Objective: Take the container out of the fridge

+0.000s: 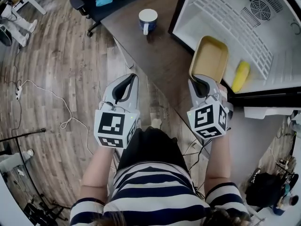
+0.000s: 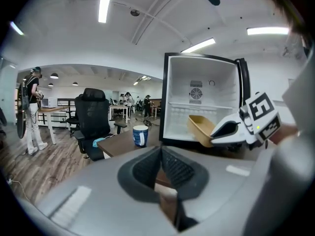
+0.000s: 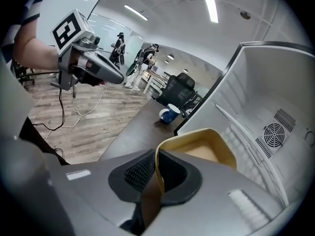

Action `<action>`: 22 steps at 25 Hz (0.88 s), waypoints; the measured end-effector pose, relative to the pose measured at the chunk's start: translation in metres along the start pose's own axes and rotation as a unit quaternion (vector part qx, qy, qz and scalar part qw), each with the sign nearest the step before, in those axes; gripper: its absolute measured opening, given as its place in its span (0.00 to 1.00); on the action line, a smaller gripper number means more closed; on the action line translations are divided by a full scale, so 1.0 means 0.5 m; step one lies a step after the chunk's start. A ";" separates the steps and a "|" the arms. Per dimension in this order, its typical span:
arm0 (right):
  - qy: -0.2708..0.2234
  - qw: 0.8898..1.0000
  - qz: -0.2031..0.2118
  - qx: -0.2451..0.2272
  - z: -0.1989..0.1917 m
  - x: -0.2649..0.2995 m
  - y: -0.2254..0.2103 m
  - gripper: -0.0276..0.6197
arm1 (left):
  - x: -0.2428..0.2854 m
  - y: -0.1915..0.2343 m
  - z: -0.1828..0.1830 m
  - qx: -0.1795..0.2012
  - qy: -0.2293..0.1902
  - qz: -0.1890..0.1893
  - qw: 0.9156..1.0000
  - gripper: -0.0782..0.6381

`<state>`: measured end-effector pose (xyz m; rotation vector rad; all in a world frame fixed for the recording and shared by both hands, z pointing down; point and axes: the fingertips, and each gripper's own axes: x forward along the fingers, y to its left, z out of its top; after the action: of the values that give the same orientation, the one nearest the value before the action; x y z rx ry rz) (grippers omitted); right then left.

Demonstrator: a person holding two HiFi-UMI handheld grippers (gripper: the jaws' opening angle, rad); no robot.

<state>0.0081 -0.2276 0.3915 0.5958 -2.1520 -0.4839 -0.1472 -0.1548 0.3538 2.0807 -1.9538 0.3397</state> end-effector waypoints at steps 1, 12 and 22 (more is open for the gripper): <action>-0.001 1.000 0.002 0.002 0.003 -0.006 0.008 0.08 | -0.007 0.001 -0.002 0.000 0.000 0.000 1.000 0.11; -0.001 0.999 0.012 0.030 0.026 -0.071 0.098 0.08 | -0.099 0.008 -0.015 0.003 -0.006 0.000 1.000 0.11; 0.001 0.999 0.021 0.048 0.057 -0.114 0.159 0.07 | -0.152 0.032 -0.033 -0.010 -0.005 0.004 1.000 0.11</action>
<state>-0.0036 -0.1269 0.3812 0.6024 -2.1902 -0.3591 -0.1679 -0.0788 0.3433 2.0676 -1.9626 0.3104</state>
